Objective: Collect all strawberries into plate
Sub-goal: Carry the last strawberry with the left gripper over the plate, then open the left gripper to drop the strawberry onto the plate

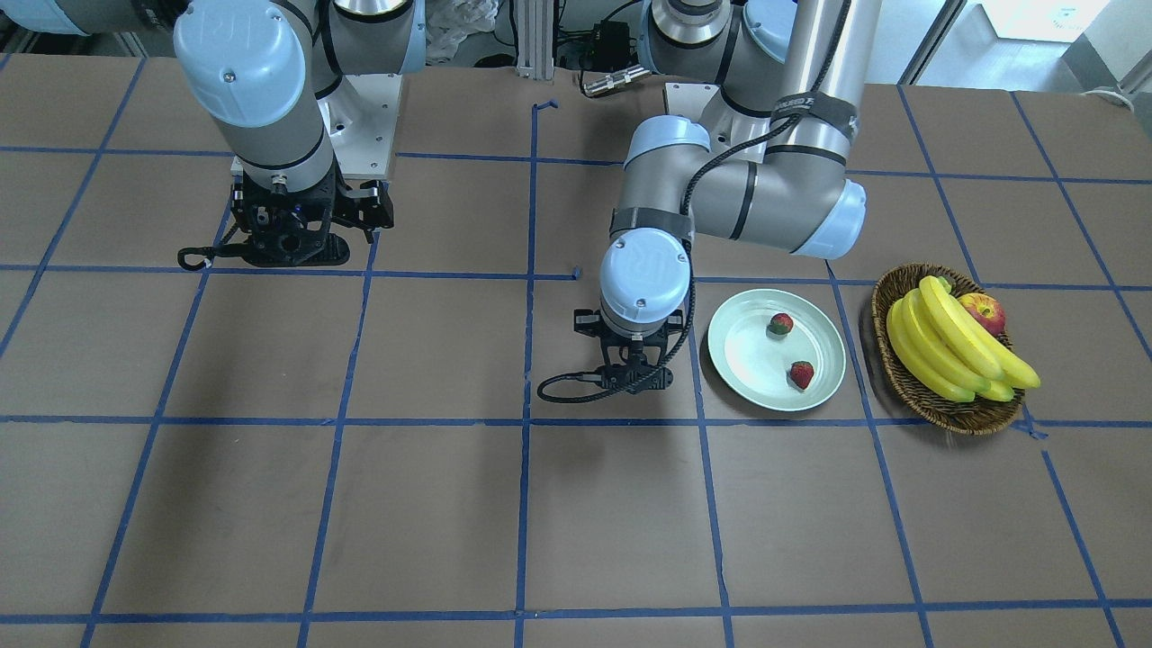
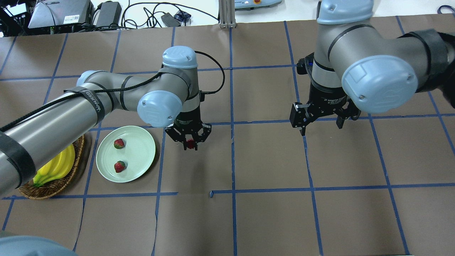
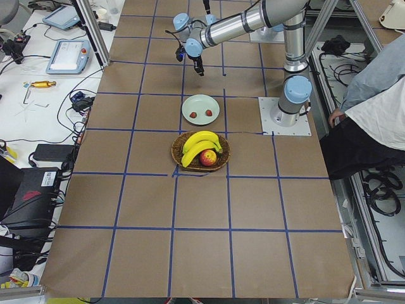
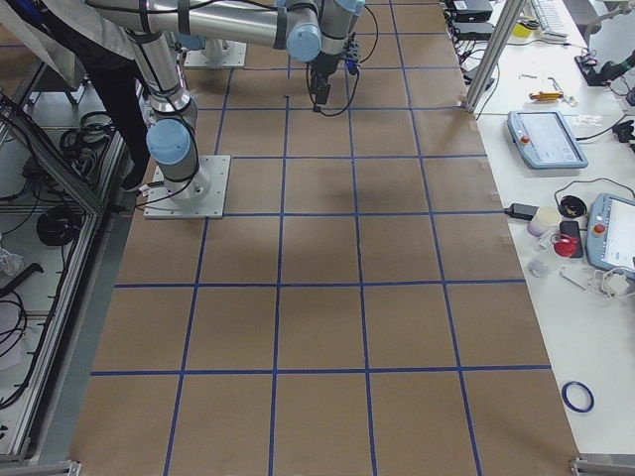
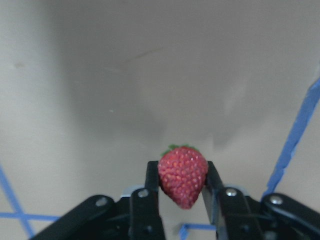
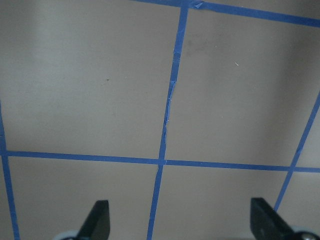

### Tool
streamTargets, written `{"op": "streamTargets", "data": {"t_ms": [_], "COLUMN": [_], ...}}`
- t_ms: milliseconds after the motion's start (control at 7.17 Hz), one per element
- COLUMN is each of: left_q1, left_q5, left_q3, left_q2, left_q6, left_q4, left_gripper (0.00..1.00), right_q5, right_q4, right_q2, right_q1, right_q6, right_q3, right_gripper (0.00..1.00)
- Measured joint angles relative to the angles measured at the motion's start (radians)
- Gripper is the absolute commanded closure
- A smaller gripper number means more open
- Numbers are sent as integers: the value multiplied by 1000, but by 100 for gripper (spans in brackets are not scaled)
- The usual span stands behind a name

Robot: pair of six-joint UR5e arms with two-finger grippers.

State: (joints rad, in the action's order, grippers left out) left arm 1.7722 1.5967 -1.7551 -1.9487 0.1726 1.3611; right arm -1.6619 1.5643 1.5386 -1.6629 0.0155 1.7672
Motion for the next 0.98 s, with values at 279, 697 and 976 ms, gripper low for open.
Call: {"op": "streamTargets", "data": {"t_ms": [279,697,976], "left_q1": [-98,-220,-260], "left_q5": [92,189,193], "left_q3": [-4,-54,-81], "left_q2": [21,23,20], "left_q6": [-159,-347,-384], "left_q4": [40,50,35], "left_gripper": [100,45,0], "right_q5": [1,2,2], "right_q4": [1,0,0], "right_q2": [0,-3,-5], "right_q1": [0,0,0], "right_q6": [1,4,3], "right_q3": [0,1,1], "right_gripper": [0,0,0]}}
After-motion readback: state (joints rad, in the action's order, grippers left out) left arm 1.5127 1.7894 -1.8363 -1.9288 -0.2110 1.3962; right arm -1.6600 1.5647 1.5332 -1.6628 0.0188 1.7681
